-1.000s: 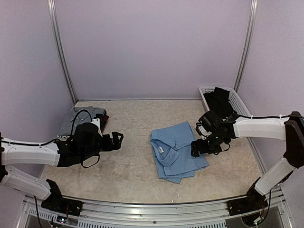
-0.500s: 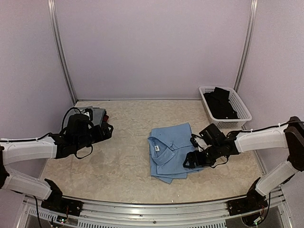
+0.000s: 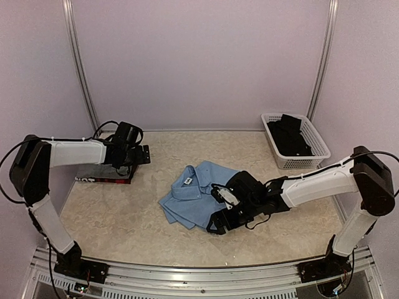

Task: Fold and stack the long sleeve shirts
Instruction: Rotate the square-folded shirt at the center of the board, then move the square-folded shirt to the center of the board.

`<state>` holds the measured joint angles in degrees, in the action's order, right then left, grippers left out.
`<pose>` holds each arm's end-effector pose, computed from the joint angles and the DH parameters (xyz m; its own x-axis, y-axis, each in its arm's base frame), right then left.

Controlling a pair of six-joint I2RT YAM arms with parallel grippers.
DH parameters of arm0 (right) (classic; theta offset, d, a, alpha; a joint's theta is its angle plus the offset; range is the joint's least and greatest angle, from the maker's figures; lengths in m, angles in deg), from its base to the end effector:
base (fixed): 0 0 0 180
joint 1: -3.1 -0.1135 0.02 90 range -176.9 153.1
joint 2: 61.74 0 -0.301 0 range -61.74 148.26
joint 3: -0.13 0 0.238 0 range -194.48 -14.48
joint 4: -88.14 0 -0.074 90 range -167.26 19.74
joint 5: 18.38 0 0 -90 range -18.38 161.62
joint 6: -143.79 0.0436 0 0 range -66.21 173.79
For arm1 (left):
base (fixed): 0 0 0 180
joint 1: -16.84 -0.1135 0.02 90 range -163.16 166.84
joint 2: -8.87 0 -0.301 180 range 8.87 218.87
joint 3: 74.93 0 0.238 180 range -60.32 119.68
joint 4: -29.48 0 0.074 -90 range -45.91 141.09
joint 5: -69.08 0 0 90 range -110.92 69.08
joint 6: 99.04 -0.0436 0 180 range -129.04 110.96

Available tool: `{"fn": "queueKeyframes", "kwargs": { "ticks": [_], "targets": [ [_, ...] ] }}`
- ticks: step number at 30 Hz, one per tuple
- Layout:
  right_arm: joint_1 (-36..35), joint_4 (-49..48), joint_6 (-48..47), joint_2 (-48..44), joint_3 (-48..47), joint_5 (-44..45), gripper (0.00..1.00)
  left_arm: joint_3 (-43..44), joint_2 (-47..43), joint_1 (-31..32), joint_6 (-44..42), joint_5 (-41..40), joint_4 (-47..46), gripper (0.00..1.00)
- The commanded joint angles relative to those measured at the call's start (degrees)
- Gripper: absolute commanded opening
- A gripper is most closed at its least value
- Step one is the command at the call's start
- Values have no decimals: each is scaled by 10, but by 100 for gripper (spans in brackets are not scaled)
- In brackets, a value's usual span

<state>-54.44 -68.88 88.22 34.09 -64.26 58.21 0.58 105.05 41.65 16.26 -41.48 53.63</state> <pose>0.1639 0.2766 0.1941 -0.8650 -0.3352 -0.3733 -0.4899 0.7247 0.4845 0.3300 -0.1357 0.2478 -0.6497 -0.1405 -0.7471 -0.1227 0.9893 -0.0793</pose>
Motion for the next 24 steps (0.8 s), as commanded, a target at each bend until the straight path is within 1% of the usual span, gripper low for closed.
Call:
{"fn": "queueKeyframes", "kwargs": {
  "ticks": [1, 7, 11, 13, 15, 17, 21, 24],
  "targets": [
    [9, 30, -28, -31, -6, 18, 86, 99, 104, -3, -49, -105, 128, 99],
    [16, 18, -30, -43, 10, 4, 86, 176, 204, -3, -52, -201, 200, 99],
    [18, 5, -29, -34, 17, -10, 86, 192, 243, -2, -58, -240, 211, 99],
    [20, 0, -28, -27, 15, -19, 86, 195, 260, -4, -63, -251, 214, 97],
    [19, -3, -27, -21, 14, -22, 86, 195, 275, -6, -67, -257, 214, 91],
    [19, -3, -26, -17, 13, -23, 86, 191, 287, -7, -70, -258, 210, 80],
    [19, 7, -27, -16, 7, -14, 86, 174, 274, -7, -86, -219, 180, 54],
    [25, 36, -29, -24, -4, 9, 86, 172, 272, -3, -82, -178, 182, 34]
  ]
}}
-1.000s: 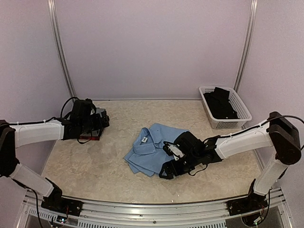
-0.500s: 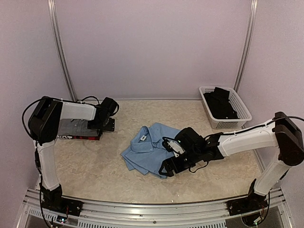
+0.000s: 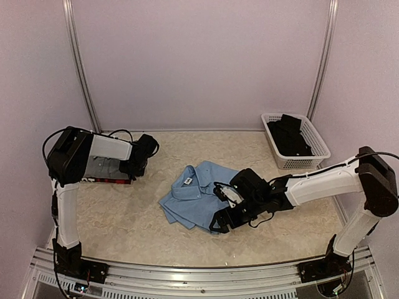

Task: Fold and stack the long sleeve shirts
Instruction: Move the square-folded shirt to the center of the board.

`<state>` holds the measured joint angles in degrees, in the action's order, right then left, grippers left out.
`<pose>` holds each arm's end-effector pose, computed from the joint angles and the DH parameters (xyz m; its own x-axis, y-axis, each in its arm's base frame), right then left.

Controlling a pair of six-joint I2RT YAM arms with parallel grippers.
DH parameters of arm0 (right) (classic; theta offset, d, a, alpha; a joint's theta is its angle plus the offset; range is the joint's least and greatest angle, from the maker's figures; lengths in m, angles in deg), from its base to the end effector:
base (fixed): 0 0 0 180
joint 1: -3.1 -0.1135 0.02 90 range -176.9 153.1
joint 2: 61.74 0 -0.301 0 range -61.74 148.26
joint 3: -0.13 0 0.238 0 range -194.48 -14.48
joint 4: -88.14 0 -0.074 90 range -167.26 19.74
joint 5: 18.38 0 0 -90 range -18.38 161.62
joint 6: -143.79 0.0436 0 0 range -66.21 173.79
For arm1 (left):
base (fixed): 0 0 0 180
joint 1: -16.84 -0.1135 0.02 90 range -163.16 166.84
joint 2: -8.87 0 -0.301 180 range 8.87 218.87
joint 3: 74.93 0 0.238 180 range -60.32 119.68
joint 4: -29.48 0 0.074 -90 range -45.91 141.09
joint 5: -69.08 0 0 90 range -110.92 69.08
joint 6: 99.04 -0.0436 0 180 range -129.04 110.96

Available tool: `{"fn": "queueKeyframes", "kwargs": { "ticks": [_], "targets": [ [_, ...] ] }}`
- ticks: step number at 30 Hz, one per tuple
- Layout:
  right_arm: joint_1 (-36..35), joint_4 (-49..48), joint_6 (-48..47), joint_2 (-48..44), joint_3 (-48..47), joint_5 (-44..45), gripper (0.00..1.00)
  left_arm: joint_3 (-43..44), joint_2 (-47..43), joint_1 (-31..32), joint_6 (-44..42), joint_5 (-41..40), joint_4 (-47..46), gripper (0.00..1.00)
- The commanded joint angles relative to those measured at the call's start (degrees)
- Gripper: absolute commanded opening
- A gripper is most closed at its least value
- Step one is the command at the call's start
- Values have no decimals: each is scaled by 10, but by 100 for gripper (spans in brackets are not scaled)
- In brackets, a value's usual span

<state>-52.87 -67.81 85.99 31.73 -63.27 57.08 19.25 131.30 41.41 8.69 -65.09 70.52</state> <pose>0.1657 0.2649 0.2005 -0.8550 -0.3445 -0.3875 -0.5069 0.7130 0.4844 0.4021 -0.1505 0.1564 -0.8329 0.1406 -0.5353 -0.1884 0.8374 0.5131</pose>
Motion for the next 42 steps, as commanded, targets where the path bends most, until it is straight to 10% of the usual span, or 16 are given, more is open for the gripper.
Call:
{"fn": "queueKeyframes", "kwargs": {
  "ticks": [1, 7, 23, 42],
  "targets": [
    [14, 30, -7, -8, -14, 21, 86, -17, 8, 3, -6, 74, 11, 27],
    [47, 69, -22, -50, -29, 44, 86, -11, 7, 35, 6, 153, -10, 0],
    [129, 118, -81, -81, -60, 88, 86, 100, 47, 141, 98, 343, -34, 0],
    [220, 145, -220, 75, -246, 116, 93, 45, -65, 146, 103, 393, -160, 55]
  ]
}}
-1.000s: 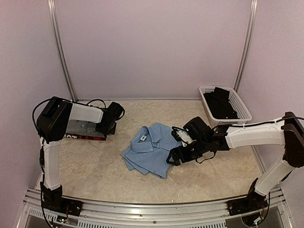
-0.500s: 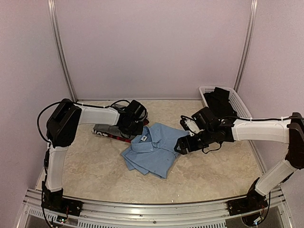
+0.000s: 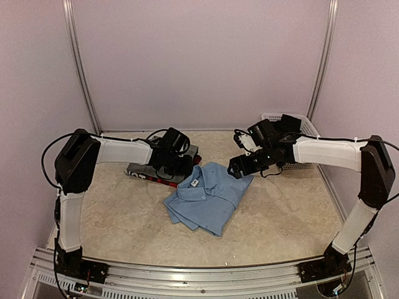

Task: Fold and stack the long sleeve shirts
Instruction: Move the square-folded shirt to the center of the board.

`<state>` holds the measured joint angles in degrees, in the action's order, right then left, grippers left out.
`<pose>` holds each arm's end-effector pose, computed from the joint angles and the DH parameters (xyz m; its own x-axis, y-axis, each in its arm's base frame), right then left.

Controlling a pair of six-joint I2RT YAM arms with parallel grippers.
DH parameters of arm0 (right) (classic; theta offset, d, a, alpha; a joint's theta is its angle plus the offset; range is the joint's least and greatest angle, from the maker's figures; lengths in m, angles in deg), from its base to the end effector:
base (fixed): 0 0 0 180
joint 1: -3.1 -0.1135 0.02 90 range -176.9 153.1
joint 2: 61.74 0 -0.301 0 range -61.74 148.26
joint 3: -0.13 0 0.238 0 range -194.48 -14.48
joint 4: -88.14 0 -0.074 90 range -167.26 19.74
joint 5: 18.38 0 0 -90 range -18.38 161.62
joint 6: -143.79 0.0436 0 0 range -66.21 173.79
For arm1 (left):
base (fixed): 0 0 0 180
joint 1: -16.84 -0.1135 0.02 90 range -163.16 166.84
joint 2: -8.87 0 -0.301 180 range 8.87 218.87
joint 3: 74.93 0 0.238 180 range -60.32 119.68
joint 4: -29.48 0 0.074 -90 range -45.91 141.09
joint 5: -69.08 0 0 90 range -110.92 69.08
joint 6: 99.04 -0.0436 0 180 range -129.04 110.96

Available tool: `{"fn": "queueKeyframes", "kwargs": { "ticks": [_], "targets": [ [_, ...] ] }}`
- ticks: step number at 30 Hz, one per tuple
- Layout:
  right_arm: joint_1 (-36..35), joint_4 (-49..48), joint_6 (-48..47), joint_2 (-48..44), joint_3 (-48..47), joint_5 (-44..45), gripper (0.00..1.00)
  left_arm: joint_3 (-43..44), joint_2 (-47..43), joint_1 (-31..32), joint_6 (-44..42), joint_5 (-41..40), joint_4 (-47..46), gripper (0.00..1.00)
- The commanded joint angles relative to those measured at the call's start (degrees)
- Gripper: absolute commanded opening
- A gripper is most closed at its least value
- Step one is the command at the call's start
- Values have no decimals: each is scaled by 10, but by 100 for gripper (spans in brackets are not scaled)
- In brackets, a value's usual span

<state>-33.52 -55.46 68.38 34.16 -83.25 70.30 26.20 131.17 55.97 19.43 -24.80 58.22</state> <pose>0.2888 0.2159 0.2727 -0.7388 -0.2353 -0.6315 -0.4365 0.8810 0.1823 0.3730 -0.2997 0.1921 -0.8057 0.0424 -0.5908 0.2409 0.9347 -0.2615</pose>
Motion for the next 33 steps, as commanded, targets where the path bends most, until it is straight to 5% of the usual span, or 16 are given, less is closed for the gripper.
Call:
{"fn": "queueKeyframes", "kwargs": {
  "ticks": [1, 11, 21, 33],
  "targets": [
    [33, 27, -50, 65, -59, -29, 93, -37, -78, 0, -5, -13, -44, 59],
    [85, 64, -85, 188, -139, -201, 95, -258, -242, 20, 47, 11, -136, 79],
    [116, 81, -90, 253, -159, -271, 91, -440, -350, 77, 155, 28, -221, 93],
    [97, -28, 0, 108, 71, -230, 63, -584, -426, 98, 289, 72, -306, 95]
  ]
}}
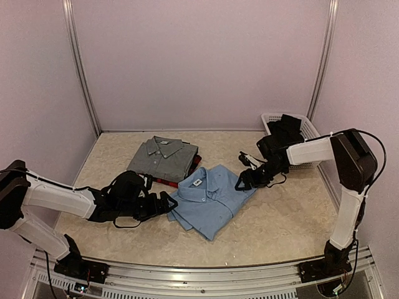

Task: Fold and stack the long sleeve shirts
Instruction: Move the square-folded shirt to the center of the board, then pick up the square-folded shirt from the center of the board.

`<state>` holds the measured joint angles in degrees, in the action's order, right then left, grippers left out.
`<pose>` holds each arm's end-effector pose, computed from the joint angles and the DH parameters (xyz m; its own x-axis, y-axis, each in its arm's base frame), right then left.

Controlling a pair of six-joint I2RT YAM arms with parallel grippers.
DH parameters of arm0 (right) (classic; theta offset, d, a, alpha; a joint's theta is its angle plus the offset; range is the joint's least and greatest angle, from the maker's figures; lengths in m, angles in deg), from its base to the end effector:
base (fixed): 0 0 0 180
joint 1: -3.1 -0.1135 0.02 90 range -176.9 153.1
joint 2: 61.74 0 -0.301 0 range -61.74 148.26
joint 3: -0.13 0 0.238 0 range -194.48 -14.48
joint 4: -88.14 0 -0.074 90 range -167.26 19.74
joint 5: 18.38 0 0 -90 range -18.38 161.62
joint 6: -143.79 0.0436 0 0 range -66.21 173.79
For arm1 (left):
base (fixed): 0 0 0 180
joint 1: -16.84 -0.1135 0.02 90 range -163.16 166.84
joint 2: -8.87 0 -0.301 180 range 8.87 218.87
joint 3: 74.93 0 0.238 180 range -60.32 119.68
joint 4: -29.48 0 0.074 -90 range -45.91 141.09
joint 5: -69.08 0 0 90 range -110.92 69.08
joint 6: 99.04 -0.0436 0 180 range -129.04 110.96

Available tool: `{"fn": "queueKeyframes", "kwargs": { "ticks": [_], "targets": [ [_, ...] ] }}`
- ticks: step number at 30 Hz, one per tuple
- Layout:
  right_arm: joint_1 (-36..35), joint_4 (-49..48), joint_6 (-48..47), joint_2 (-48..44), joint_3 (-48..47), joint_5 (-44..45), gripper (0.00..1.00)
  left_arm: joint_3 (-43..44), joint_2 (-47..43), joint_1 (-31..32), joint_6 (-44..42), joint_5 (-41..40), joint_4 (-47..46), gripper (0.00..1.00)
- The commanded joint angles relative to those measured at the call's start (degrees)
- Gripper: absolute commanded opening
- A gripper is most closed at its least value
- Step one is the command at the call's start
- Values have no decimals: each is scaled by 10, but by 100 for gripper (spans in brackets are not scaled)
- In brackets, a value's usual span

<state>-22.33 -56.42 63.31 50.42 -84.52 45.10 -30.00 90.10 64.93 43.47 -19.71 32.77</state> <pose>0.3493 0.1876 0.1817 -0.8871 -0.2579 -0.3827 -0.4268 0.7742 0.4674 0.1707 -0.1915 0.1951 -0.8581 -0.2316 -0.4583 0.1217 0.7754 -0.6196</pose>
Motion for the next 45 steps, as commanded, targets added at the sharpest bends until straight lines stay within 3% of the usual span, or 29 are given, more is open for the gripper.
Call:
{"fn": "queueKeyframes", "kwargs": {
  "ticks": [1, 4, 8, 13, 24, 33, 45],
  "targets": [
    [-23, -31, 63, -77, 106, 28, 62, -27, -15, 9, 52, 24, -58, 95],
    [-68, -67, 104, -117, 166, 34, 61, -30, -14, 12, 53, 26, -64, 95],
    [-122, -73, 145, -152, 209, 65, 75, -20, -2, 10, 40, 23, -61, 96],
    [-113, -56, 168, -193, 220, 133, 86, -14, 14, 2, 40, 16, -41, 96],
    [-87, -80, 149, -111, 169, 88, 86, -12, -44, -1, 14, -68, 55, 96],
    [-85, -121, 159, -85, 175, 23, 82, 0, 11, -28, -19, -39, 63, 95],
    [-110, -225, 220, -71, 242, -44, 61, -41, 89, 4, 46, 51, -105, 58]
  ]
}}
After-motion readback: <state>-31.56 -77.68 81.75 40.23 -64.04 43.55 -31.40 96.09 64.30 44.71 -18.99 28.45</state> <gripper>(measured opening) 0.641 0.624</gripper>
